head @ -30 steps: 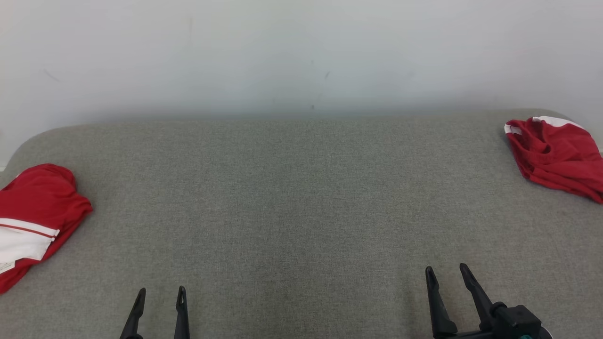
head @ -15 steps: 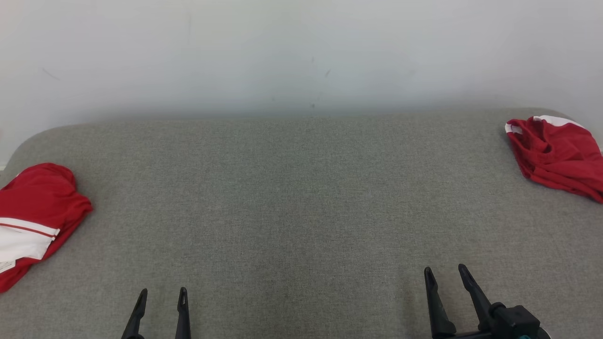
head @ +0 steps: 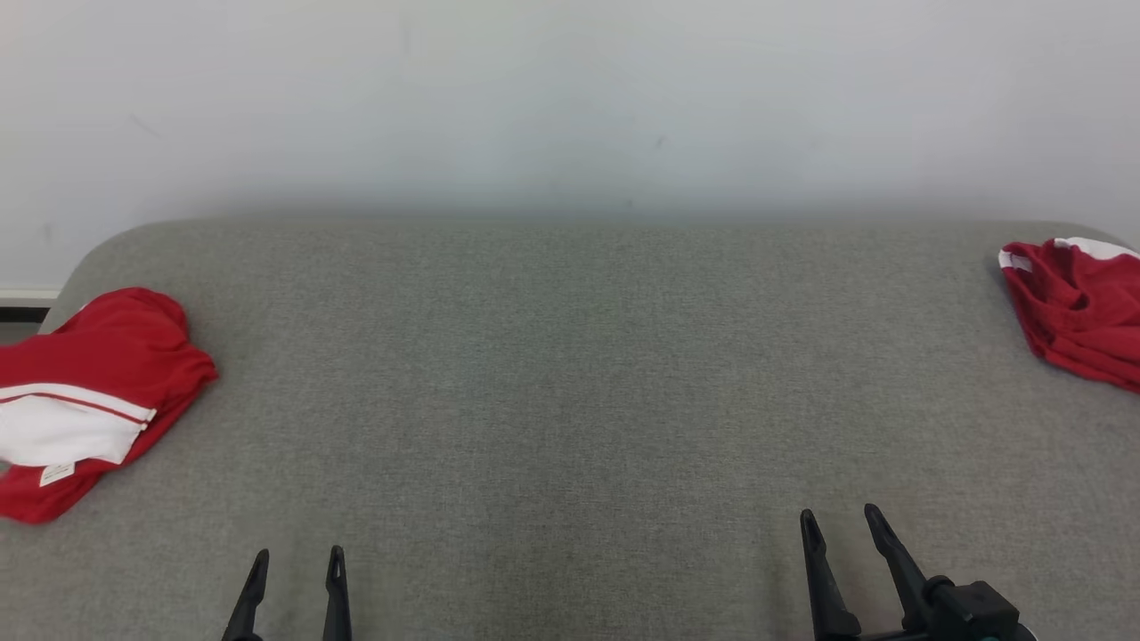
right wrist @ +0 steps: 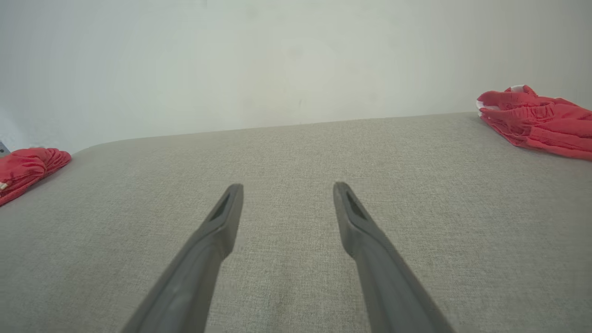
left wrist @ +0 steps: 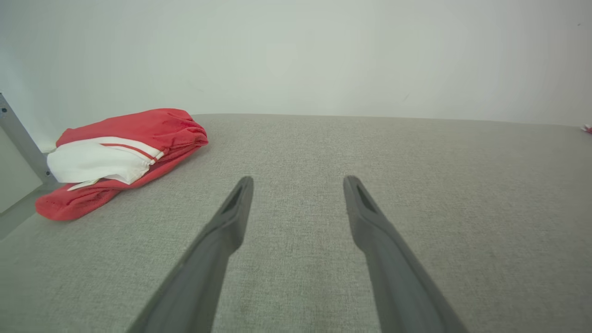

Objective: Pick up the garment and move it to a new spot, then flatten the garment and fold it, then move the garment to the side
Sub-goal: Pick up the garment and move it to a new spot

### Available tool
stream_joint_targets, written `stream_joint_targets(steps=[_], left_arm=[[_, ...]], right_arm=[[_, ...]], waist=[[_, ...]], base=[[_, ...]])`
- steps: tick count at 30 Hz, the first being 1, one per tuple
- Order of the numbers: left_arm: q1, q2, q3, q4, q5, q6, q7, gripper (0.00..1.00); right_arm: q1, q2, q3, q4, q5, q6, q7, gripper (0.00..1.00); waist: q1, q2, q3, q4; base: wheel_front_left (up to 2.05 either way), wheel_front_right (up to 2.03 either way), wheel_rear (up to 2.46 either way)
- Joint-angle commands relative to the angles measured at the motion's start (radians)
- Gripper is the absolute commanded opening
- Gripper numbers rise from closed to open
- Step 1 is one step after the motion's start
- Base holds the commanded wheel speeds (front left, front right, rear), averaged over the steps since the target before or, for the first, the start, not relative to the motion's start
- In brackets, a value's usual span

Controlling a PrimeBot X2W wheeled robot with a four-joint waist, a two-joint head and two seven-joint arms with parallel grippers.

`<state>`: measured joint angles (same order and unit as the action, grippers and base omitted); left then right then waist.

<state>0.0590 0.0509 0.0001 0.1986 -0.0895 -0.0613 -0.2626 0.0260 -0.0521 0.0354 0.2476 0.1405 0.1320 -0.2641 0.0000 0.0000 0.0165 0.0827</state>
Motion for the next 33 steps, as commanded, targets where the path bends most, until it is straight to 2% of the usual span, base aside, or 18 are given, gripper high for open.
stream_joint_targets(steps=[1,19,28,33], left_arm=[[-0.005,-0.001,0.001,0.002,0.007,0.002,-0.003,1.0],[0.021,-0.001,0.037,0.015,0.0,-0.005,-0.003,1.0],[0.036,-0.001,0.053,0.02,-0.005,-0.003,-0.003,1.0],[0.044,-0.001,0.056,0.02,-0.003,-0.004,-0.003,1.0]], right_arm=[[0.014,0.003,-0.001,0.0,0.009,-0.003,0.0,1.0],[0.028,0.003,0.016,0.005,0.01,-0.003,0.0,1.0],[0.033,0.003,0.027,0.01,0.004,-0.003,0.0,1.0],[0.034,0.003,0.029,0.013,0.008,-0.003,0.0,1.0]], waist=[[0.0,0.0,-0.003,0.029],[0.0,0.0,-0.011,0.29],[0.0,0.0,-0.018,0.388],[0.0,0.0,-0.023,0.417]], base=[[0.0,0.0,0.0],[0.0,0.0,0.0],[0.0,0.0,0.0],[0.0,0.0,0.0]])
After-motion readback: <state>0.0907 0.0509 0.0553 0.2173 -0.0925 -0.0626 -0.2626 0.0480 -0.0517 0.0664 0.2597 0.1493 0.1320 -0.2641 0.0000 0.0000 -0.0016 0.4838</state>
